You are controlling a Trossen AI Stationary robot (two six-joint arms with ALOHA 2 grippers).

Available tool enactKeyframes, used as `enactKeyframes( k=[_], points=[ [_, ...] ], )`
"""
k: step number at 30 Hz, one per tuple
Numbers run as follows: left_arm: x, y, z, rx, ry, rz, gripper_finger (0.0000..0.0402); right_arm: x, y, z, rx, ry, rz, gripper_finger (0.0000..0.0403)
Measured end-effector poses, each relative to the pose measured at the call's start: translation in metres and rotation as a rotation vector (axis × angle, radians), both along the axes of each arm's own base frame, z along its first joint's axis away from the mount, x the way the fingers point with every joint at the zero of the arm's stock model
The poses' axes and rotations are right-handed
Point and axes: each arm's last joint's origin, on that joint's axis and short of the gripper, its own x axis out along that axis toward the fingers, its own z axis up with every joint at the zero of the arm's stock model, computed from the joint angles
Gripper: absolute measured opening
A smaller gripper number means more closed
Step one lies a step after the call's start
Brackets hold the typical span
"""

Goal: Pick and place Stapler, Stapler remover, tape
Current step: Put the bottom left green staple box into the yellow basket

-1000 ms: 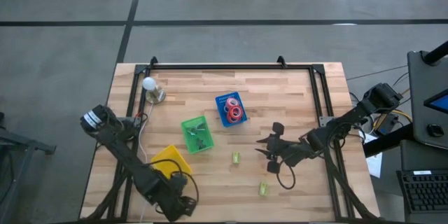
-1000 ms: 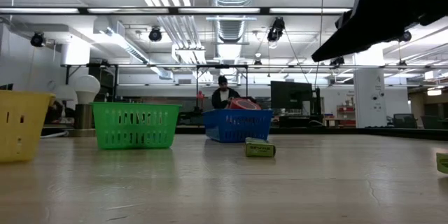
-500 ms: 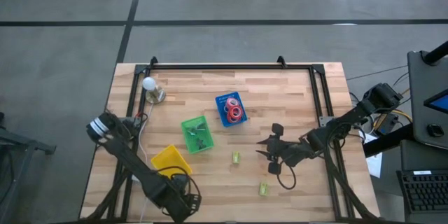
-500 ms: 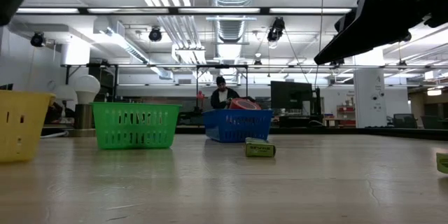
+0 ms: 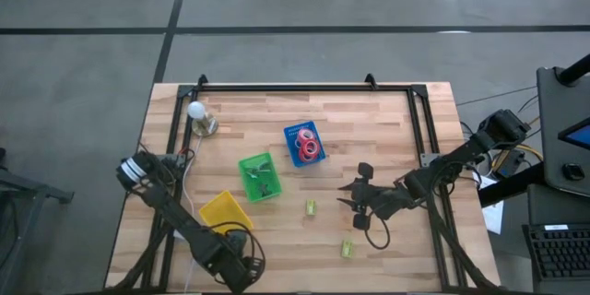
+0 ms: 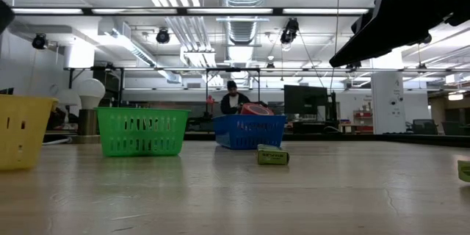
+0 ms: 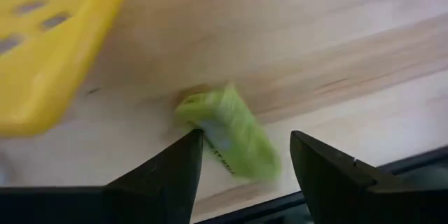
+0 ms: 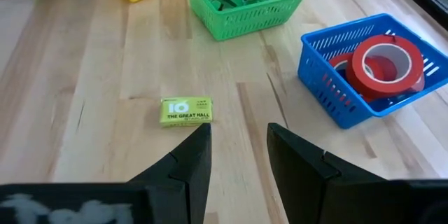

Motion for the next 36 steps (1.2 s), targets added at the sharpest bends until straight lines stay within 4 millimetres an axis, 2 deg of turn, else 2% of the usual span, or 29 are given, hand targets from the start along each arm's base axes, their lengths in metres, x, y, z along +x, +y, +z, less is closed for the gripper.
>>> enactKeyframes(
  k=[15, 20, 27, 33, 36],
  points=[
    [-0.002, -0.003, 0.0, -0.052, 0.059, -0.068, 0.0212, 0.0, 0.0, 0.0, 0.005, 0.0, 0.002, 0.0137],
    [-0.002, -0.002, 0.0, -0.051, 0.062, -0.105, 0.0161, 0.0, 0.001, 0.0, 0.014, 0.005, 0.014, 0.0137],
    [-0.004, -0.001, -0.002, -0.037, 0.061, -0.126, 0.0039, 0.0, 0.001, 0.0, 0.014, 0.005, 0.015, 0.0137],
    [-0.001, -0.003, 0.002, -0.04, 0.031, -0.158, 0.0038, 0.0, 0.001, 0.0, 0.014, 0.005, 0.016, 0.0137],
    [0.004, -0.005, 0.008, -0.039, -0.014, -0.165, 0.0057, 0.0, 0.001, 0.0, 0.014, 0.006, 0.016, 0.0137]
  ],
)
